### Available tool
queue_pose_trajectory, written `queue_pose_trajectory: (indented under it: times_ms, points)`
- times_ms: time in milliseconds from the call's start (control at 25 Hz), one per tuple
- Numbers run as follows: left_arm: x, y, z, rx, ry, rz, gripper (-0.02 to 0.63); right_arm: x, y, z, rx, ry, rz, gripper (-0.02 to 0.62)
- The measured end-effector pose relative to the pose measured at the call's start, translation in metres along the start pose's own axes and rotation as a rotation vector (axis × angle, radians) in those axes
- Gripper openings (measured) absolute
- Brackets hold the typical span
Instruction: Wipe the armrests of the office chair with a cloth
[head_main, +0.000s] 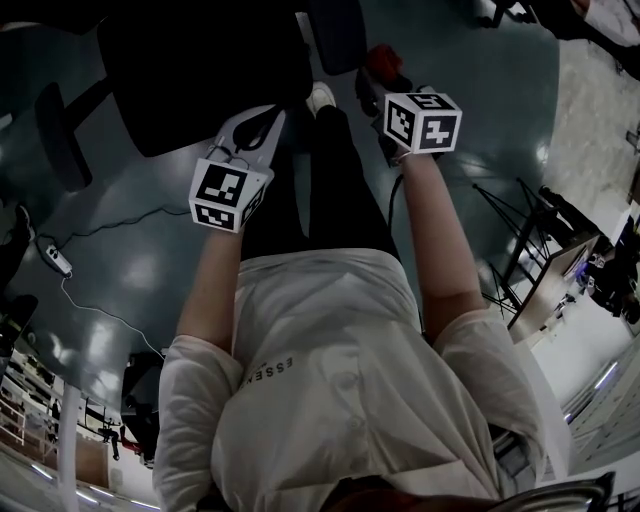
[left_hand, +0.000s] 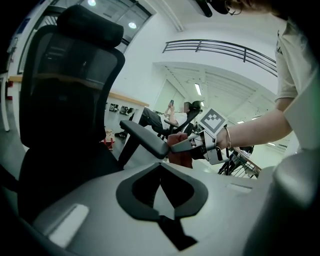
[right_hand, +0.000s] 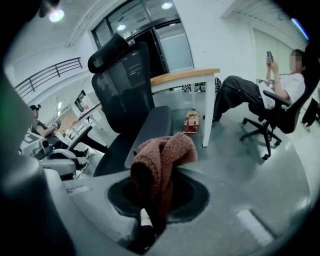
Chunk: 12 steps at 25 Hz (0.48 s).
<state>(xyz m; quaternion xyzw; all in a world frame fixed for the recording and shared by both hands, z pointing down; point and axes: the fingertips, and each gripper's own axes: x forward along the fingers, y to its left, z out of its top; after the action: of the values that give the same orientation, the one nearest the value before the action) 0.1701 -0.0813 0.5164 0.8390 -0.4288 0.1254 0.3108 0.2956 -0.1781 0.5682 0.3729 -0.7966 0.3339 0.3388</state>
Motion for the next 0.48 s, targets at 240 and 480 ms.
queue_pose_trajectory:
  times_ms: [240, 480]
  points:
    - [-0.019, 0.007, -0.011, -0.019, -0.001, -0.007, 0.017, 0.000, 0.017, -0.015, 0.087, -0.001, -0.018, 0.055]
    - [-0.034, 0.023, -0.013, -0.030, -0.013, 0.014, 0.017, 0.009, 0.065, -0.027, 0.056, 0.026, 0.066, 0.055]
